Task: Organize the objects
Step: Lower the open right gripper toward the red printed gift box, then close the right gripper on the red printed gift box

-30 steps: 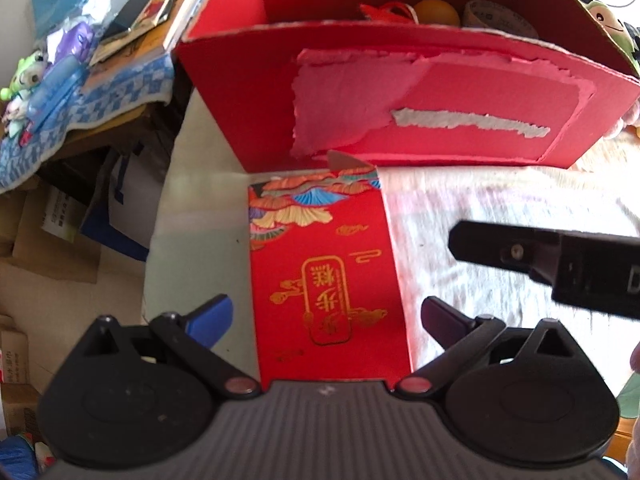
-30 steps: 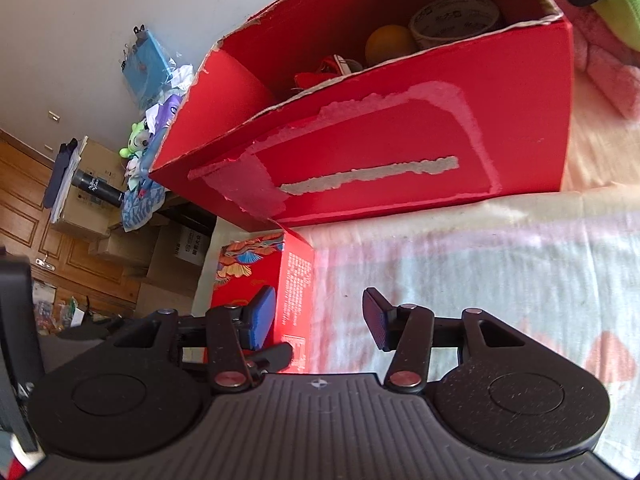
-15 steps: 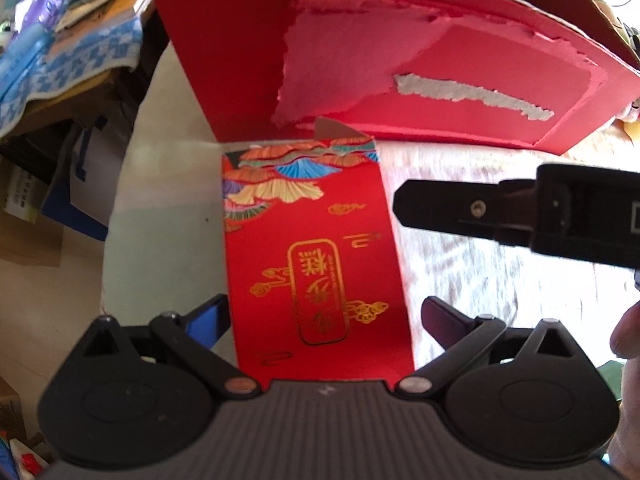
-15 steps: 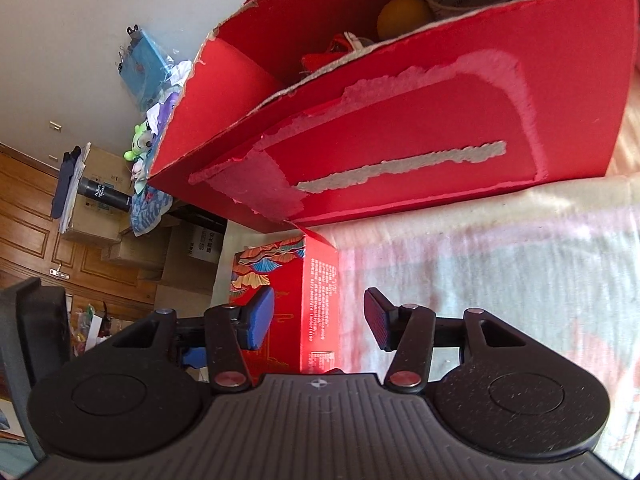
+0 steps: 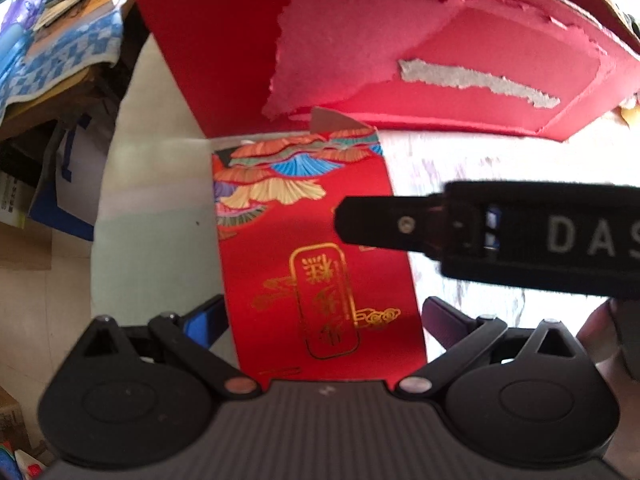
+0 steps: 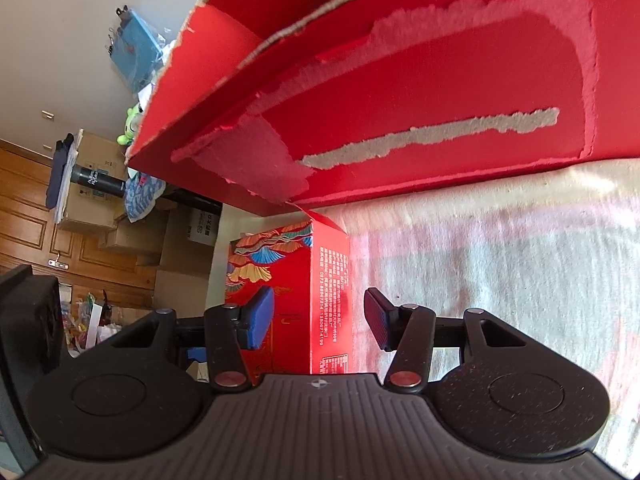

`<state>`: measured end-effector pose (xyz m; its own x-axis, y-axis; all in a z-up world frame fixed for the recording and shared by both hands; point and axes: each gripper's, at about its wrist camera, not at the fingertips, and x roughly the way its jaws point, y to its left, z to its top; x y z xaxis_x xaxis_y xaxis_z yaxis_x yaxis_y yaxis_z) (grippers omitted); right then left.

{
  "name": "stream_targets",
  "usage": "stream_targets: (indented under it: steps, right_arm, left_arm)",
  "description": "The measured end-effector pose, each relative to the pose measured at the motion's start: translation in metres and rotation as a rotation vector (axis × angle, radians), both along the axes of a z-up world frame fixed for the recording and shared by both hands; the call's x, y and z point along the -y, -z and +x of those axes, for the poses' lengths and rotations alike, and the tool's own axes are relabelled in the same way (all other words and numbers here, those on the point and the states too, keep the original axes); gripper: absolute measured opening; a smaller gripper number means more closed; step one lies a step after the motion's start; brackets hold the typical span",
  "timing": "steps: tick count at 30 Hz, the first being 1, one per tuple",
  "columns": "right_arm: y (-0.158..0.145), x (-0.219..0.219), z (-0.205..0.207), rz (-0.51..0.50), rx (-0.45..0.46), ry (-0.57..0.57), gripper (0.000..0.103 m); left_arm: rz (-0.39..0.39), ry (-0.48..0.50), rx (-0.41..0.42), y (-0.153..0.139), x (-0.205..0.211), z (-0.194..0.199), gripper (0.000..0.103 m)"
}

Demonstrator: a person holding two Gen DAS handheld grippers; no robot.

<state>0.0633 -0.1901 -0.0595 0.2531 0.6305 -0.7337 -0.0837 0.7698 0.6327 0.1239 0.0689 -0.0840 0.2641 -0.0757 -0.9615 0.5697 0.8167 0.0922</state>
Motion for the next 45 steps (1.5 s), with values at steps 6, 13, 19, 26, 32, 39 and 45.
stream_targets:
  steps: [6, 13, 19, 26, 32, 39, 45]
  right_arm:
    - [0.005, 0.006, 0.001, 0.019, -0.017, 0.008, 0.059]
    - [0.008, 0.009, 0.004, 0.038, -0.036, 0.011, 0.062]
    - [0.008, 0.008, 0.006, 0.040, -0.028, -0.010, 0.061]
    - [0.009, 0.010, 0.009, 0.052, -0.030, -0.027, 0.060]
    - [0.009, 0.012, 0.012, 0.060, -0.030, -0.052, 0.060]
    - [0.010, 0.019, 0.014, 0.076, -0.045, -0.066, 0.060]
    - [0.008, 0.020, 0.014, 0.074, -0.052, -0.070, 0.060]
  left_arm:
    - [0.009, 0.013, -0.013, 0.004, 0.002, 0.002, 0.101]
    - [0.022, 0.019, 0.011, 0.004, 0.006, 0.002, 0.101]
    - [0.034, 0.025, 0.019, 0.005, 0.011, 0.001, 0.099]
    - [0.052, 0.026, 0.036, 0.004, 0.016, -0.001, 0.096]
    - [0.062, 0.030, 0.052, 0.003, 0.022, -0.004, 0.091]
    - [0.059, 0.028, 0.050, 0.000, 0.028, -0.006, 0.086]
    - [0.067, 0.040, 0.047, -0.001, 0.035, -0.011, 0.085]
